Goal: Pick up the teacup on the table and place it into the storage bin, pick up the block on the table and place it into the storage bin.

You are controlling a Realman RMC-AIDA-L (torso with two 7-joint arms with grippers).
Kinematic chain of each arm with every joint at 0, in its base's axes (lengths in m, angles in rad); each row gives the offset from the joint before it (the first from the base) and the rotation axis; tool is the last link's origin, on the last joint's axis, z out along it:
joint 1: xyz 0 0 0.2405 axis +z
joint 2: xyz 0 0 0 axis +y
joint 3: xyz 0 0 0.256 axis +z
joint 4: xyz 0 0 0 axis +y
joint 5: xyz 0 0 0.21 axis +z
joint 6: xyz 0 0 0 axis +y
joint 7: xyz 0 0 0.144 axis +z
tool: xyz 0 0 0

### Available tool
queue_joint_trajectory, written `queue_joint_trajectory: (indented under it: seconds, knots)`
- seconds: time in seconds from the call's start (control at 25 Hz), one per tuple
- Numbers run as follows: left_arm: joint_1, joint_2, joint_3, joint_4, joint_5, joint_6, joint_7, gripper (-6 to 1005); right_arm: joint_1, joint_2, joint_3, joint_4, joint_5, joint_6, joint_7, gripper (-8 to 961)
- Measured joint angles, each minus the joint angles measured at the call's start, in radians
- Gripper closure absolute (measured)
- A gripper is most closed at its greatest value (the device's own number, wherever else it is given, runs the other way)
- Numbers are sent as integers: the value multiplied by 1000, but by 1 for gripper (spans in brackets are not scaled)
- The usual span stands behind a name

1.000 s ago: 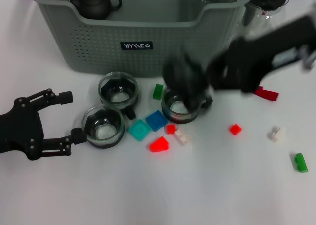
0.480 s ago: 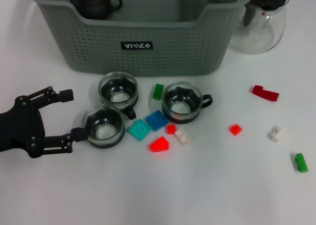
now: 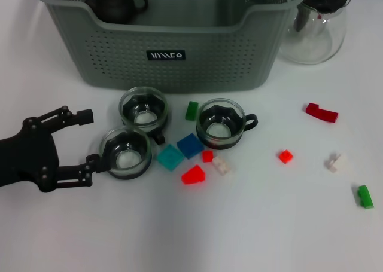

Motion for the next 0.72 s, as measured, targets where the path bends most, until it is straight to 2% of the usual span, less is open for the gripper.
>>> queue_joint_trajectory:
  seconds: [0.08,0.16,0.32,0.72]
  knots:
    - [1,-3,0,0,0,0,0,53,52,1,0,88,-65,53,45,897]
    - [3,-5,0,0,0,0,0,53,74,9,-4,133,-114,91,70,897]
    - [3,-7,0,0,2,0,0,53,70,18,-8,172,-146,123,80,898]
    - [-2,-7,7,0,2,0,0,52,25,17,-10,196,-151,112,72,869]
